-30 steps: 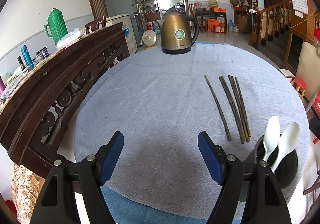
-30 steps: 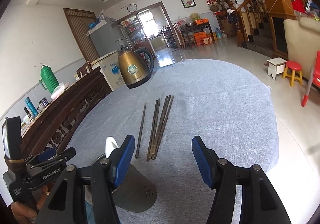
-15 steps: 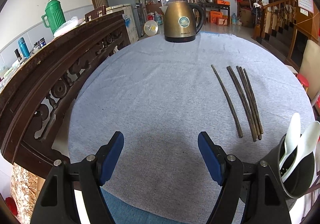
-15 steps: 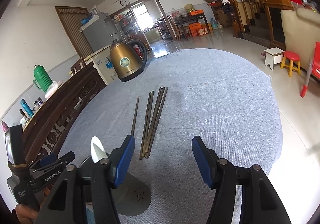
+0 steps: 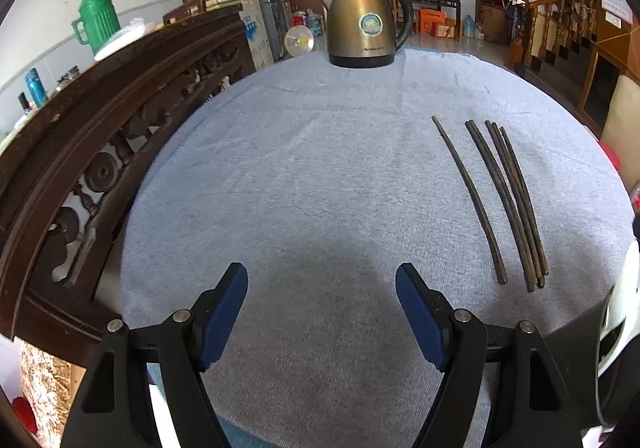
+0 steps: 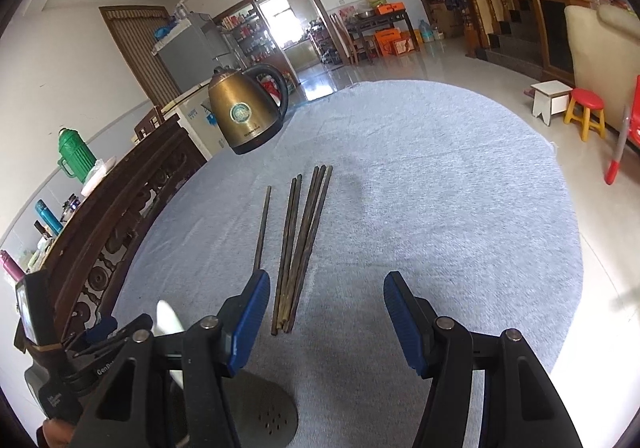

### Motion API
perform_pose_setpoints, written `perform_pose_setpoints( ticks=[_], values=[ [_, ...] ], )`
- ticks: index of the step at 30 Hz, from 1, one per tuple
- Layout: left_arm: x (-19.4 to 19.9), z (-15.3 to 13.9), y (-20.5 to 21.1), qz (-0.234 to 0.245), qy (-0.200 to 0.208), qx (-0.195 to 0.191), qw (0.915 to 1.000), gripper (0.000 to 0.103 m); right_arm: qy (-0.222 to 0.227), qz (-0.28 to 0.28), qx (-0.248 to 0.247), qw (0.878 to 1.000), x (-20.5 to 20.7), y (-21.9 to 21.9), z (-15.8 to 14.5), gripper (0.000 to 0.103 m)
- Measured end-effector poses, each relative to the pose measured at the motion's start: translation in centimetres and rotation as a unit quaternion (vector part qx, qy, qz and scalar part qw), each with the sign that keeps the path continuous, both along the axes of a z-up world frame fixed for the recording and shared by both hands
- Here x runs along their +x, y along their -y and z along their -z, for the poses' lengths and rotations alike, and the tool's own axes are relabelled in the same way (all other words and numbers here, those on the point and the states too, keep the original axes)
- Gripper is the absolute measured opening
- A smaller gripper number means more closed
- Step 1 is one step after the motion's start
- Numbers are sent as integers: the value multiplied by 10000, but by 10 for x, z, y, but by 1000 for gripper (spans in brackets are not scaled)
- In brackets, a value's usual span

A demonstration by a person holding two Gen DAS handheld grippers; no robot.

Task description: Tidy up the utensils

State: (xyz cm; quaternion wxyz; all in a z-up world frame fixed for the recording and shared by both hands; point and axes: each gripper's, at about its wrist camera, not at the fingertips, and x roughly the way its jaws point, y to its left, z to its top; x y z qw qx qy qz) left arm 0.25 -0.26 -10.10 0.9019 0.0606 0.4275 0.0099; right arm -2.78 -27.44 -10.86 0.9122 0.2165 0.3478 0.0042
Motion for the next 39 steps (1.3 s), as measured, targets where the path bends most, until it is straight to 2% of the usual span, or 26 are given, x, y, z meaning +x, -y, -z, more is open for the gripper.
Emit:
perform_pose_setpoints(
  ticks=[7,14,17,20,24,27,31,35,39],
  values=[
    [41,-1,11,317,-170,-209,9991,77,-250,-252,98,9993,62,11,1,61],
    [84,1,26,471,-383,-260,9978,77,-724,-399,65,9966,142,16,20,43],
    [99,5,30,476,-528,-240,9972,77,-941,-443,-84,9945,174,13,30,31],
    [110,8,30,458,-611,-212,9969,77,-1082,-468,-148,9929,200,9,39,30],
    [128,10,27,381,-718,-191,9965,77,-1325,-461,-244,9898,230,3,51,24],
    [140,9,28,369,-729,-159,9965,77,-1560,-469,-352,9860,244,2,61,20],
    [157,9,34,456,-780,-183,9957,77,-1638,-526,-689,9827,245,-1,61,12],
    [175,9,44,587,-856,-383,9939,77,-1766,-576,-1023,9773,243,1,58,10],
    [192,8,60,762,-960,-551,9909,77,-1857,-505,-875,9774,231,25,58,9]
  ],
)
